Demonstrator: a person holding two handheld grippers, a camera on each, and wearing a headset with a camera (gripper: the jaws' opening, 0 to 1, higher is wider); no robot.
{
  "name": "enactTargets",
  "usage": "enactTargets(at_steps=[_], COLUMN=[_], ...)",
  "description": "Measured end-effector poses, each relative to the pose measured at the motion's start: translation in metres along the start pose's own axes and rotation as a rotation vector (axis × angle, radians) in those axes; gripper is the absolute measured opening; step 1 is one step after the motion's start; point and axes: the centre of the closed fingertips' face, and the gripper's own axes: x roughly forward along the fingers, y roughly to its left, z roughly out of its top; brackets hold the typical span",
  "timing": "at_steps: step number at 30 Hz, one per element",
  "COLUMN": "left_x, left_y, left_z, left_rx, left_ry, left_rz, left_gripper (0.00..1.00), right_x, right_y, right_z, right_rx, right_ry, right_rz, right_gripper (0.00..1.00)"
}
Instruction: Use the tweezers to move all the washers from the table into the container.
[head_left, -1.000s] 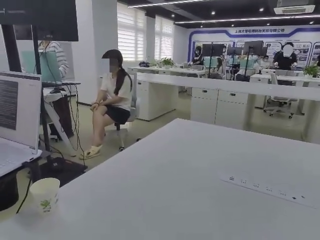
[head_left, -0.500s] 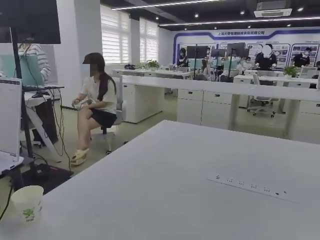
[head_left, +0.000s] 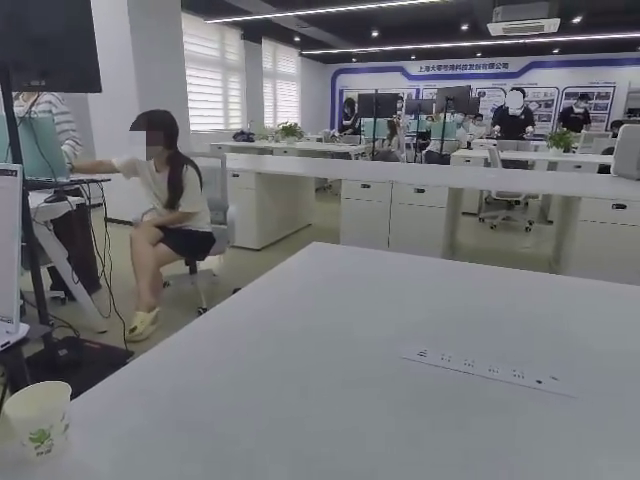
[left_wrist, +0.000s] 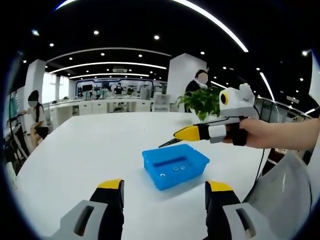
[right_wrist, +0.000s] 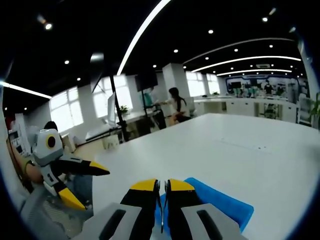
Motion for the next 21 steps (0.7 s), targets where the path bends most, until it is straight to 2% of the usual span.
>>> enactTargets(at_steps=[6, 9, 14, 18, 21], left_x=[0.002, 0.002, 0.004, 0.004, 0.002], left_y=[-0.005, -0.009, -0.02, -0.034, -0.05], left_z=[-0.006, -0.008, -0.015, -0.021, -0.023], left_rx=[-0.061, -0.042, -0.024, -0.013, 0.003], left_ry=[0.025, 0.043, 0.091, 0.145, 0.189], left_rz=[-0.058, -0.071, -0.134, -0.21, -0.3], left_gripper=[0.63, 0.62, 0.58, 0.55, 0.51], right_x=[-0.011, -0.016, -0.026, -0.036, -0.043], right_y=[0.011, 0.014, 0.02, 0.023, 0.026], right_z=[-0.005, -0.011, -0.024, -0.038, -0.045], right_rx=[-0.009, -0.012, -0.006, -0.008, -0.003], right_ry=[-0.003, 0.003, 0.027, 0.061, 0.078], right_rz=[0.01, 0.016, 0.036, 0.058, 0.074], right_gripper=[0.04, 0.04, 0.04, 0.04, 0.04])
